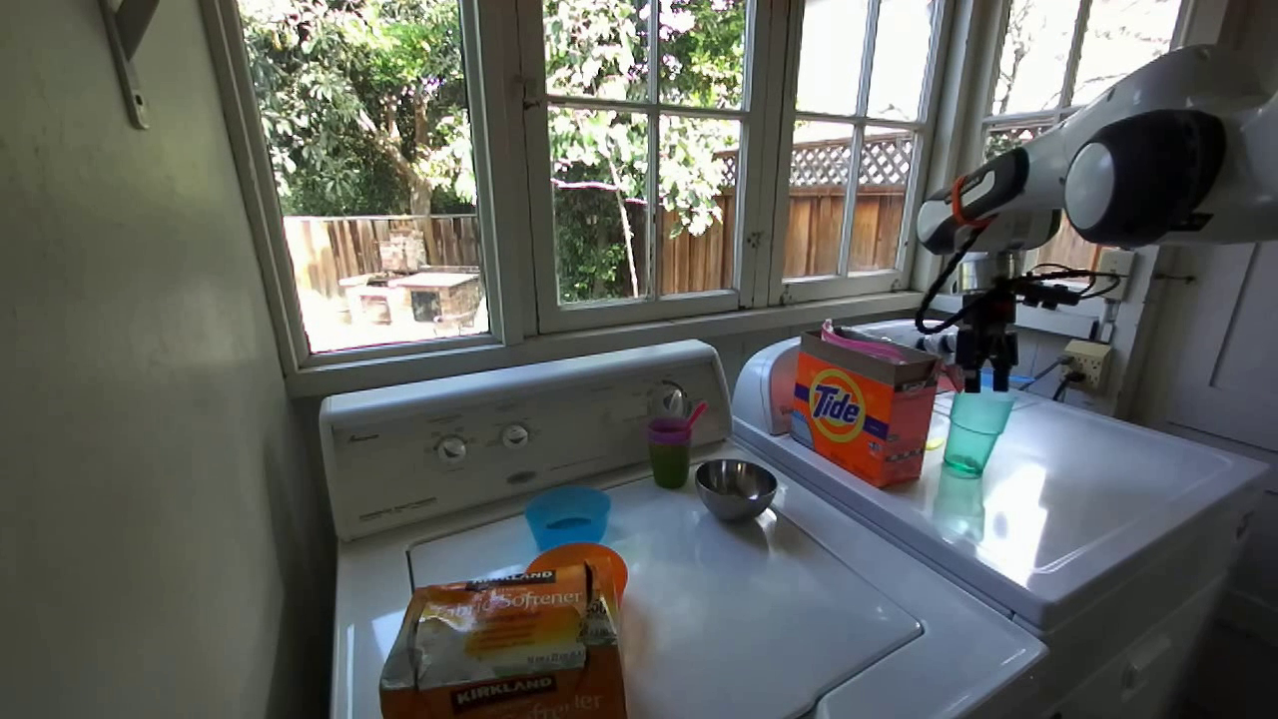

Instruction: Move the blue cup on the washing machine

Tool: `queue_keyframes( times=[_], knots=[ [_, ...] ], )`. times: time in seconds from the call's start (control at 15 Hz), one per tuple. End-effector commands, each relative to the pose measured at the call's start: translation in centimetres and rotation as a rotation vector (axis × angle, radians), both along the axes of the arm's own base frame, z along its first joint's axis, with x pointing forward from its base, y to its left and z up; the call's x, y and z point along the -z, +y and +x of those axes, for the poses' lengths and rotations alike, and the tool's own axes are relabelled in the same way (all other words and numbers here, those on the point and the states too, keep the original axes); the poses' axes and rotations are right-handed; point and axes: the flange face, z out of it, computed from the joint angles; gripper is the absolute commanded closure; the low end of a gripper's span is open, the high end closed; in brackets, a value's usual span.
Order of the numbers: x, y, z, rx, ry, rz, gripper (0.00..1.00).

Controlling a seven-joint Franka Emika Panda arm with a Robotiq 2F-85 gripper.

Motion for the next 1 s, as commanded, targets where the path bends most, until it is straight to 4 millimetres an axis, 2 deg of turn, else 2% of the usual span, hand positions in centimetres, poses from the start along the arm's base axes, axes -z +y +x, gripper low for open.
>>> queue_keyframes(
  times=[0.0, 0.07, 0.2, 0.27, 0.33, 0.87, 0.93],
  knots=[
    [1.3, 0.6, 0.4, -0.017, -0.01, 0.008, 0.0],
    [1.6, 0.6, 0.4, -0.017, -0.003, 0.014, 0.01],
    [2.0, 0.7, 0.4, -0.013, 0.002, 0.021, 0.12],
    [2.2, 0.6, 0.3, -0.009, 0.005, 0.025, 0.29],
    [2.3, 0.4, 0.3, -0.004, 0.007, 0.029, 0.39],
    [2.6, 0.1, -0.1, 0.036, 0.02, 0.038, 0.99],
    [2.3, -0.1, -0.3, 0.056, 0.02, 0.038, 1.0]
  ],
)
